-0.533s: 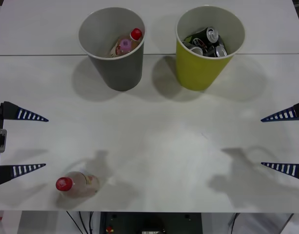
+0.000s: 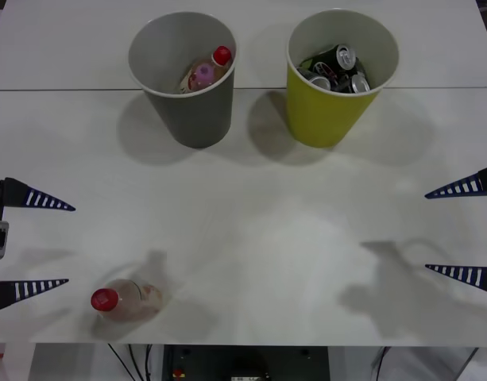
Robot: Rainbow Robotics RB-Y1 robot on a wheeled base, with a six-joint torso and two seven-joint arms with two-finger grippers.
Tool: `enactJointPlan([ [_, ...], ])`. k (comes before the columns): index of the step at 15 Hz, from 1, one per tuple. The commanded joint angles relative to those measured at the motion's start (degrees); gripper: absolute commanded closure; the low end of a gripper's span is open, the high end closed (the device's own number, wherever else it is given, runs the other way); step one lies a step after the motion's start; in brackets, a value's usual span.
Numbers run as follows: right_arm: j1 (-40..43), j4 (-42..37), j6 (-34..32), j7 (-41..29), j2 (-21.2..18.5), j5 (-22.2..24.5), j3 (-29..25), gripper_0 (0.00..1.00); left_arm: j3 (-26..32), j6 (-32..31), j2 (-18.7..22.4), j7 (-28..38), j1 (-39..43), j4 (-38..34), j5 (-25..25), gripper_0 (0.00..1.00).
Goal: Put the can into the green bin and the plastic bottle into the gray bin
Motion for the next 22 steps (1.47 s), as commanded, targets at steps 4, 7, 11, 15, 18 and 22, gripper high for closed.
enactJointPlan([
  [4, 0.0, 0.0, 0.0, 0.0, 0.0, 0.0, 0.0, 0.0, -0.7, -0.02, 0.01, -7.39, 2.71, 5.06, 6.68, 0.0],
  [7, 0.0, 0.0, 0.0, 0.0, 0.0, 0.0, 0.0, 0.0, -4.39, -0.64, 0.01, -14.86, 2.71, 10.51, 12.84, 0.0],
  [11, 0.0, 0.0, 0.0, 0.0, 0.0, 0.0, 0.0, 0.0, -10.89, -1.78, 0.01, -26.11, 1.83, 17.89, 19.52, 0.0],
  [15, 0.0, 0.0, 0.0, 0.0, 0.0, 0.0, 0.0, 0.0, -19.68, -3.54, 0.01, -35.16, -1.95, 26.59, 27.25, 0.0],
  [18, 0.0, 0.0, 0.0, 0.0, 0.0, 0.0, 0.0, 0.0, -28.29, -8.9, 0.01, -40.79, -7.49, 36.43, 34.81, 0.0],
  [22, 0.0, 0.0, 0.0, 0.0, 0.0, 0.0, 0.0, 0.0, -39.63, -10.22, -0.08, -46.24, -13.64, 43.38, 43.34, 0.0],
])
